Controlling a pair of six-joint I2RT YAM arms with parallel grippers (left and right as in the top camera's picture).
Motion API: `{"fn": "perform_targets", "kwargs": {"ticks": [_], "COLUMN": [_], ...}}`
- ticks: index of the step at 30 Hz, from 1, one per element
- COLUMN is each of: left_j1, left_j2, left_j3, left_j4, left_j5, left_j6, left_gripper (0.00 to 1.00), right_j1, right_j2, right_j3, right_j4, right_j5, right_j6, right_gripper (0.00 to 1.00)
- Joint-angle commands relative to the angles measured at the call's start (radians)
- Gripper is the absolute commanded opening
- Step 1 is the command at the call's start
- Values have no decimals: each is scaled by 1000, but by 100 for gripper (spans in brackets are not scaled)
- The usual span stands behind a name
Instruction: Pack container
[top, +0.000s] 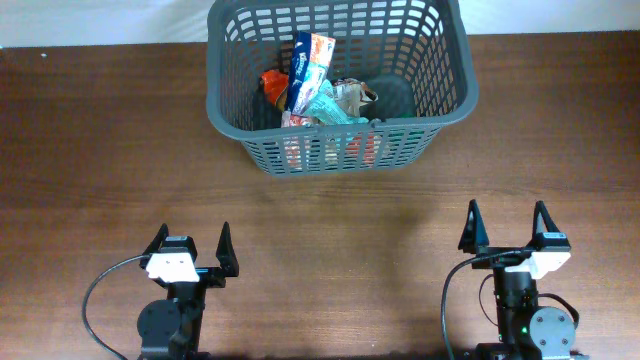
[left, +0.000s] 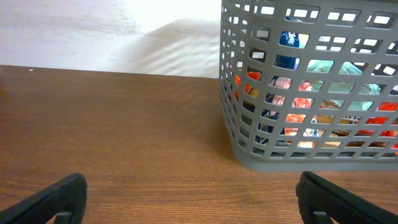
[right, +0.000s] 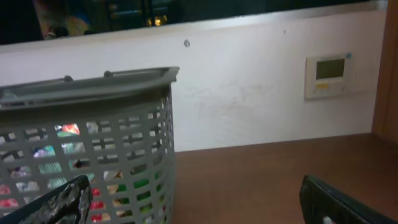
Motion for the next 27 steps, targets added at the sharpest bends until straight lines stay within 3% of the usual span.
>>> {"fn": "perform_targets", "kwargs": {"ticks": [1, 17, 27], "left_j1": [4, 4, 4], "left_j2": [-10, -10, -10], "left_j3": [-13, -13, -13], "left_j4": [3, 3, 3], "left_j5": [-7, -7, -7], "left_j6": [19, 19, 19], "left_gripper": [99, 99, 99], "right_j1": [10, 10, 10], "right_j2": [-14, -14, -14], "right_j3": [-20, -69, -69], "right_j4": [4, -17, -169], "right_j5": [-10, -13, -39], "right_j6": [4, -27, -49], "right_gripper": [99, 99, 99]}}
